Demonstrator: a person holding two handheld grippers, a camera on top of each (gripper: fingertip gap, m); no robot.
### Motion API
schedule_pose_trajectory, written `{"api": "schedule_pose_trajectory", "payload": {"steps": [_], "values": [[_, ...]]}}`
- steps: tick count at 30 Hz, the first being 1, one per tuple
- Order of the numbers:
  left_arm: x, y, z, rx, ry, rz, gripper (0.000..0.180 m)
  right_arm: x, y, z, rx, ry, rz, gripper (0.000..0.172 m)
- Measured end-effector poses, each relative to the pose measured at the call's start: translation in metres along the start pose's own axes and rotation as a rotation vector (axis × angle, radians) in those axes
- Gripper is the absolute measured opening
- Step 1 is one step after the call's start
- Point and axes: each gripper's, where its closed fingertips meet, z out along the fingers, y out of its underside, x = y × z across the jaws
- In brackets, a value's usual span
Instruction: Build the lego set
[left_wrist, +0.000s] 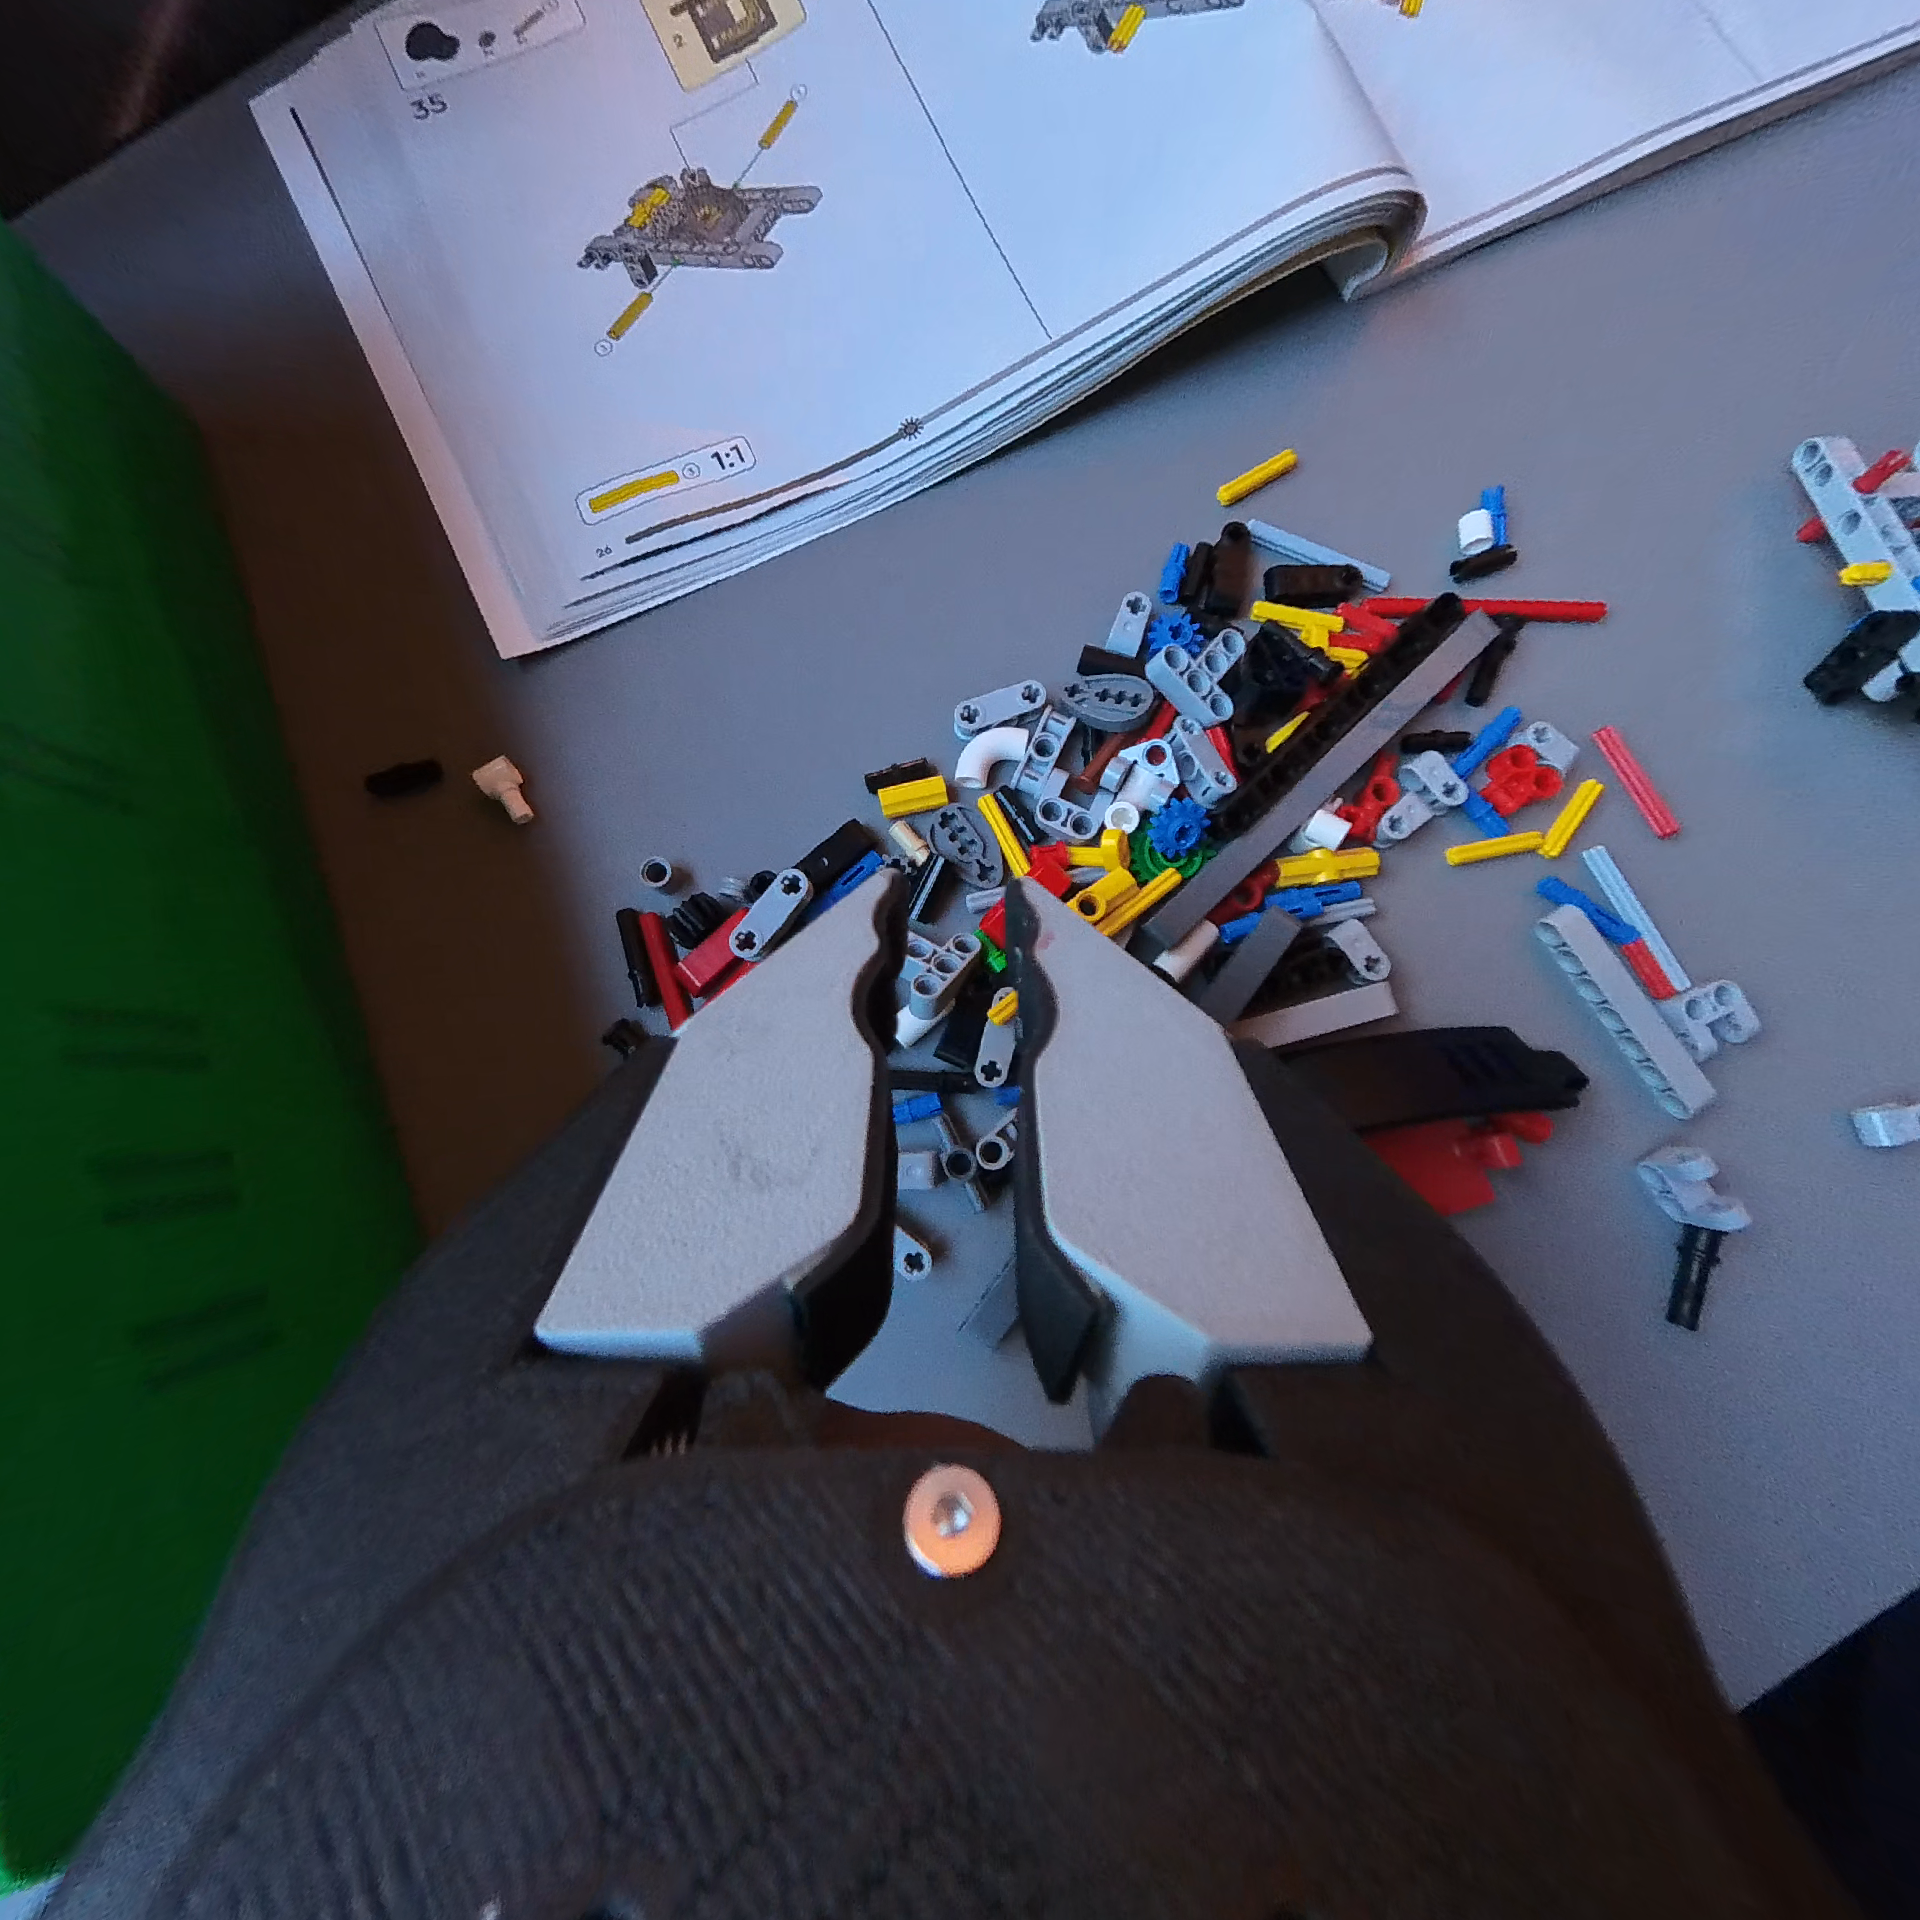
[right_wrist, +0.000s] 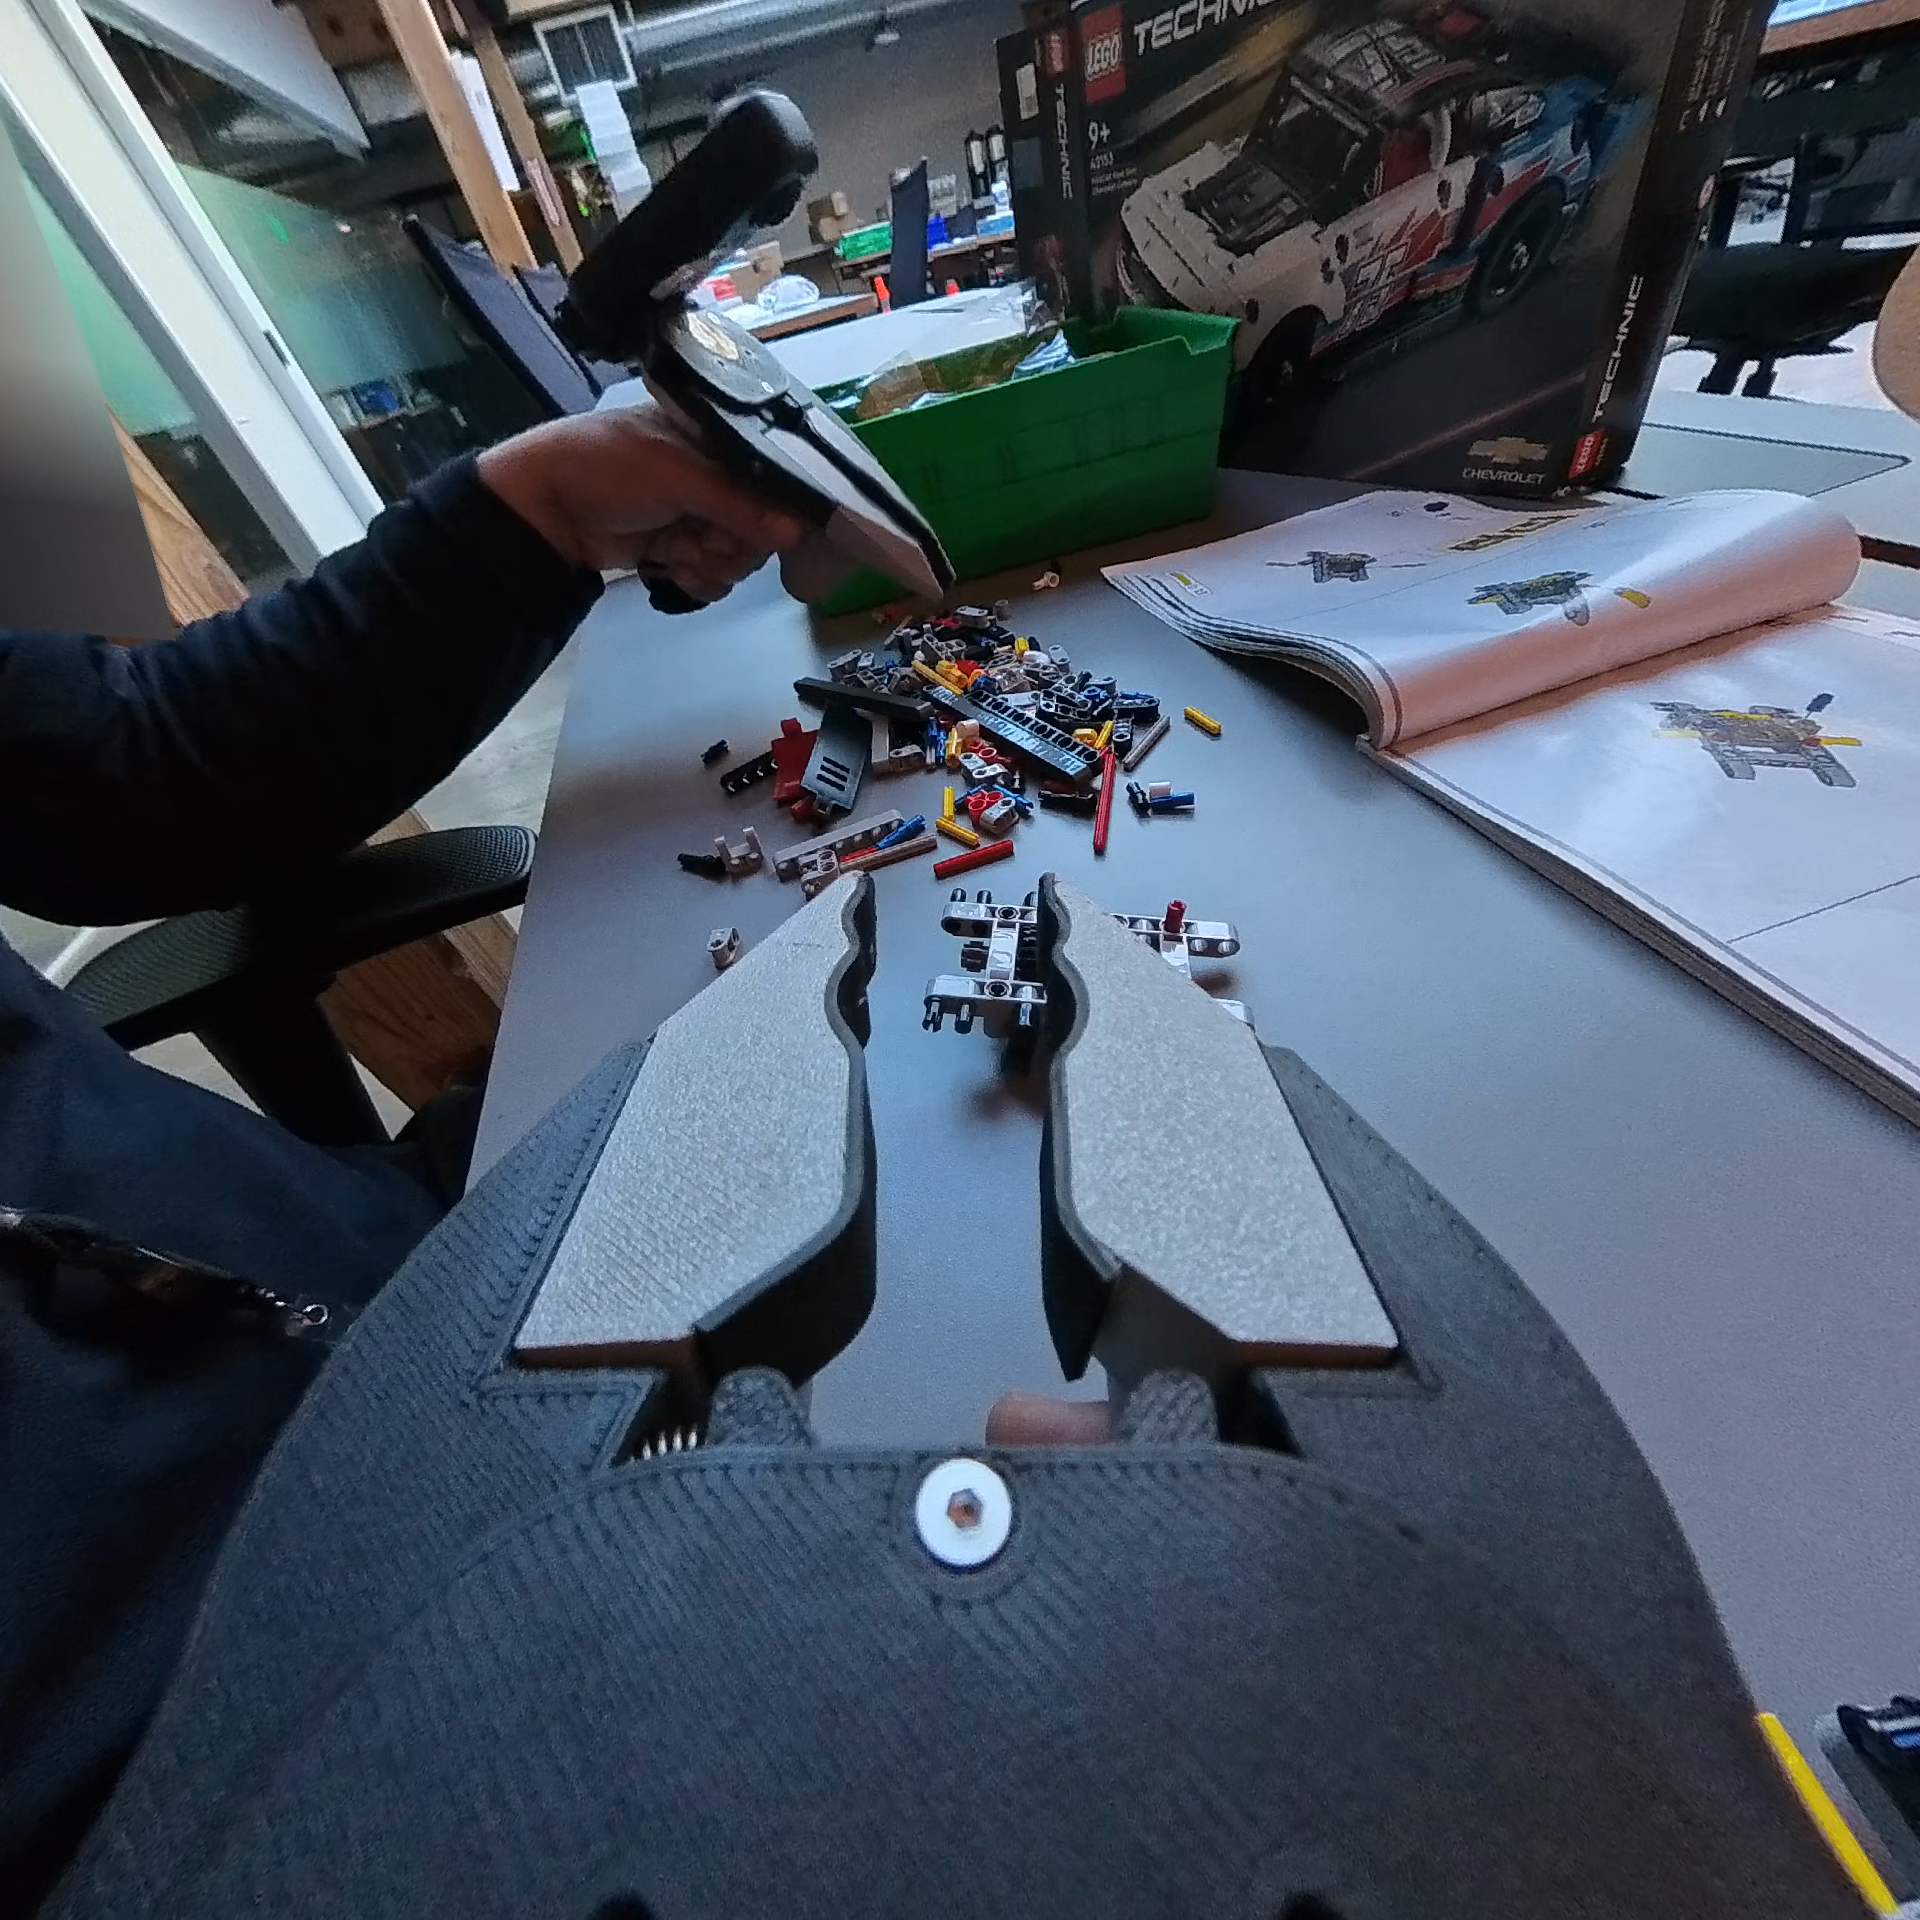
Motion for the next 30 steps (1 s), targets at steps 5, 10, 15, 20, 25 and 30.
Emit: {"api": "schedule_pose_trajectory", "payload": {"steps": [5,10,15,20,25,30], "values": [[-0.014,0.003,0.001,-0.005,-0.061,-0.023,0.017,0.0,0.0,0.0,0.0,0.001,0.0,0.027],[-0.01,-0.005,0.005,0.014,-0.019,-0.047,0.019,0.001,0.001,0.0,-0.003,-0.001,0.006,0.028],[-0.015,-0.014,0.022,-0.045,-0.039,-0.019,0.02,0.001,0.0,0.0,0.002,0.003,0.004,0.027],[-0.028,-0.006,0.039,-0.176,-0.106,-0.063,0.017,0.0,0.0,-0.001,0.002,0.005,0.001,0.027],[-0.017,-0.003,0.044,-0.219,-0.072,-0.049,0.033,-0.001,-0.002,-0.002,0.009,-0.002,0.004,0.027],[-0.019,0.002,0.048,-0.243,-0.087,-0.036,0.021,-0.005,-0.003,-0.002,0.012,-0.008,-0.007,0.026]]}}
